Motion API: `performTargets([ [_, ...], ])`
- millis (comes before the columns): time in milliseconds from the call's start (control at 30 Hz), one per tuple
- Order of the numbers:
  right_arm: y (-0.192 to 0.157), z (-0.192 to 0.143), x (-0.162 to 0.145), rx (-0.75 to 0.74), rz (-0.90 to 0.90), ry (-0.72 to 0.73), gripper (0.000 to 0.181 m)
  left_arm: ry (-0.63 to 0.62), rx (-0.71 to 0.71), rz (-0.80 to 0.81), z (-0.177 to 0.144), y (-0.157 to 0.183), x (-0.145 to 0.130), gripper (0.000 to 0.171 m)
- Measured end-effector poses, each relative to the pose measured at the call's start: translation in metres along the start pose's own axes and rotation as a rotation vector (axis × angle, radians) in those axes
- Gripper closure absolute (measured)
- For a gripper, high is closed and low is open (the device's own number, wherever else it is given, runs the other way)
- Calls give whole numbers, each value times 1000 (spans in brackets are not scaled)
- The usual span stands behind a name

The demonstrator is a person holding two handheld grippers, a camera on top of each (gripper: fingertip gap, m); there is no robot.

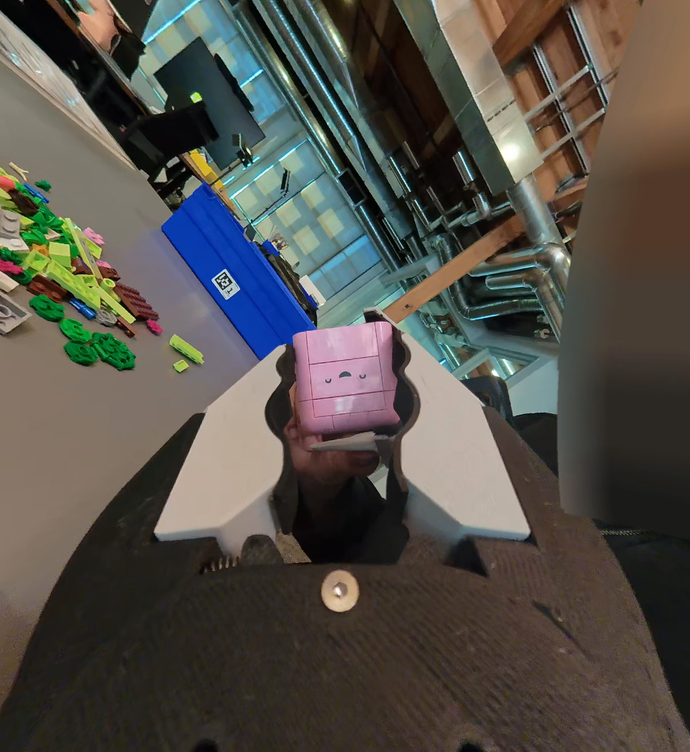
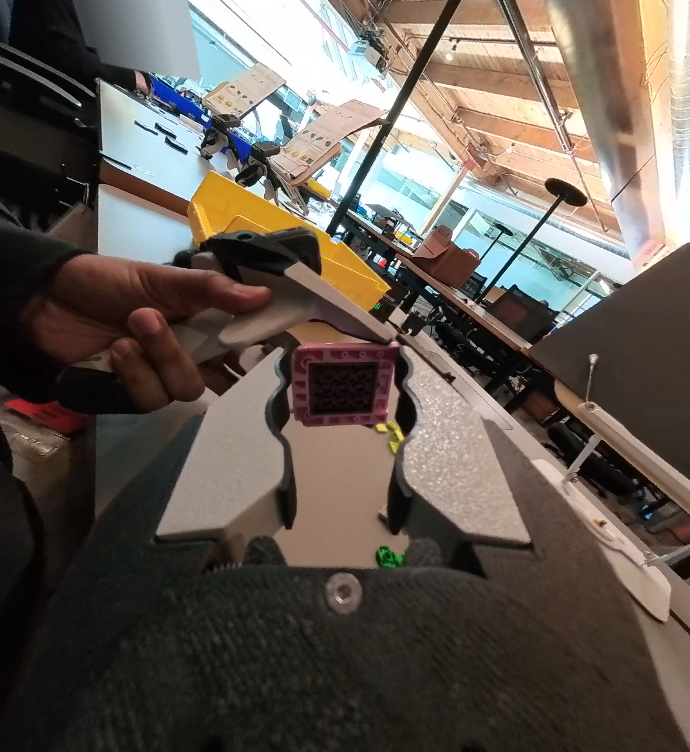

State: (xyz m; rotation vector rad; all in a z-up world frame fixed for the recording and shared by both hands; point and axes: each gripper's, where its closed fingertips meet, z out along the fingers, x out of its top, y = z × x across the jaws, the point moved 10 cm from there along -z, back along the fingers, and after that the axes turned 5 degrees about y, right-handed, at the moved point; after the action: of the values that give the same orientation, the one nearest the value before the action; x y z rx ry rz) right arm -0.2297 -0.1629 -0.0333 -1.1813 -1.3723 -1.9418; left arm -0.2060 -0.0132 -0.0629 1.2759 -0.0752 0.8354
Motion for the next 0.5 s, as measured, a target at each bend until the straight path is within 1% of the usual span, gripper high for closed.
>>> performTargets([
  [33,1,-1,0,4,31,15,134,4,-15,3,0,1,1,123],
  [67,4,-2,1,11,92,47,133,7,-25,7,-1,1,2,117],
  [100,9,-5,0,13,178,93,134,6,-33,14,-1,2,3,107],
  [133,15,-7,-1,19,280,140,134,1,-39,25,-1,2,4,102],
  [233,33,-14,-12,115,650,287,133,-23,-61,51,-2,2,4,97],
  [300,39,-16,-20,169,841,389,133,-45,-104,55,0,4,2,98],
  [367,38,-16,-26,212,948,441,133,-48,-148,62,1,6,0,98],
  [433,38,-15,-30,257,1036,489,133,-44,-145,126,1,7,-1,99],
  [500,39,-16,-34,277,1101,508,134,-80,-127,208,0,10,-1,102],
])
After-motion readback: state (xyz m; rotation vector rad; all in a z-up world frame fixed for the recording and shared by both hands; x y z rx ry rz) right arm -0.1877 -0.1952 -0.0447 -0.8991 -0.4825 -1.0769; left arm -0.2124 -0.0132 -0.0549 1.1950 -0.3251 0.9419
